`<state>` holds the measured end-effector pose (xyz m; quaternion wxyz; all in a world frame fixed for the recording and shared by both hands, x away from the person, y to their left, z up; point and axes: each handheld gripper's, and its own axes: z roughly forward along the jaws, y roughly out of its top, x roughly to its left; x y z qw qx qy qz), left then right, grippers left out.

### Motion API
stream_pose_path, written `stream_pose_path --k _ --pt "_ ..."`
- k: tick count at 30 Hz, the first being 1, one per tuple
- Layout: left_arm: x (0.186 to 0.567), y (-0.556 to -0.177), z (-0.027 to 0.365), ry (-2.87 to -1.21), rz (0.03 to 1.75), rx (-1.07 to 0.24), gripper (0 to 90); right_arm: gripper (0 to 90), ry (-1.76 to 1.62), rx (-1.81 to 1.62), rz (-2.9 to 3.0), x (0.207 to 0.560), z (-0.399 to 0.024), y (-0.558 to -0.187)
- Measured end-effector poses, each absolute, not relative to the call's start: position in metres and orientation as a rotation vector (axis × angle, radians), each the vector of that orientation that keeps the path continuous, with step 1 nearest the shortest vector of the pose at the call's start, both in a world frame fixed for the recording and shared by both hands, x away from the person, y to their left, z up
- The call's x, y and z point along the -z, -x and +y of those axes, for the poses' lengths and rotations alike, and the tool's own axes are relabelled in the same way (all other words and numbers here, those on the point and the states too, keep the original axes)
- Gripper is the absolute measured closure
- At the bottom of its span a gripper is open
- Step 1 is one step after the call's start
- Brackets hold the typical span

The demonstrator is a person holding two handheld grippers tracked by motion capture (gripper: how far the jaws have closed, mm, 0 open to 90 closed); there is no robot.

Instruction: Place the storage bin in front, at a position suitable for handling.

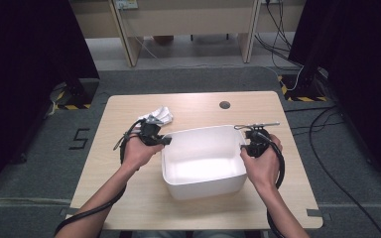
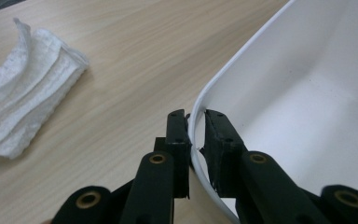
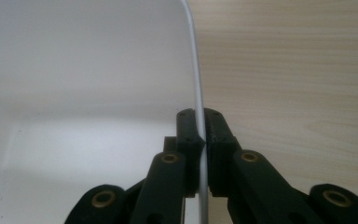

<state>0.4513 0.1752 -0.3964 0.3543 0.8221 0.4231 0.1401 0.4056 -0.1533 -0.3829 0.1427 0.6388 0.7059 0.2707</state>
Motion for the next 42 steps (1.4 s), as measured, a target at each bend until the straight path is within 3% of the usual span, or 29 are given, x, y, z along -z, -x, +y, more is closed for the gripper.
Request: stream_pose_path --k 4,8,11,15,20,22,32,35,42 --pt "0.397 -0.467 0.169 -2.108 1.116 -0.434 76.3 86.9 -1.877 -0.77 1.987 0.383 -0.151 -0.413" --pt "0.389 -0.456 0.172 -2.041 1.15 -0.507 56.7 84.5 -1.886 -0.8 1.968 0.384 -0.154 -0.415" --pt "0.379 -0.433 0.177 -2.001 1.15 -0.526 50.0 82.6 -1.894 -0.833 1.98 0.384 -0.156 -0.413" --pt "0.374 -0.41 0.185 -1.988 1.164 -0.508 51.6 80.7 -1.822 -0.828 1.999 0.379 -0.158 -0.409" --pt "0.381 -0.401 0.184 -2.009 1.184 -0.393 61.3 85.7 -1.786 -0.792 2.022 0.379 -0.154 -0.409" --pt "0.383 -0.403 0.183 -2.016 1.187 -0.372 65.2 86.4 -1.799 -0.774 2.011 0.378 -0.152 -0.409" --pt "0.385 -0.425 0.176 -2.045 1.199 -0.389 67.9 85.6 -1.803 -0.766 1.982 0.379 -0.151 -0.407" --pt "0.384 -0.432 0.179 -2.035 1.161 -0.403 68.2 81.3 -1.761 -0.789 2.006 0.38 -0.153 -0.405" --pt "0.367 -0.426 0.202 -1.871 1.07 -0.464 45.2 65.2 -1.749 -0.886 2.033 0.377 -0.157 -0.405"
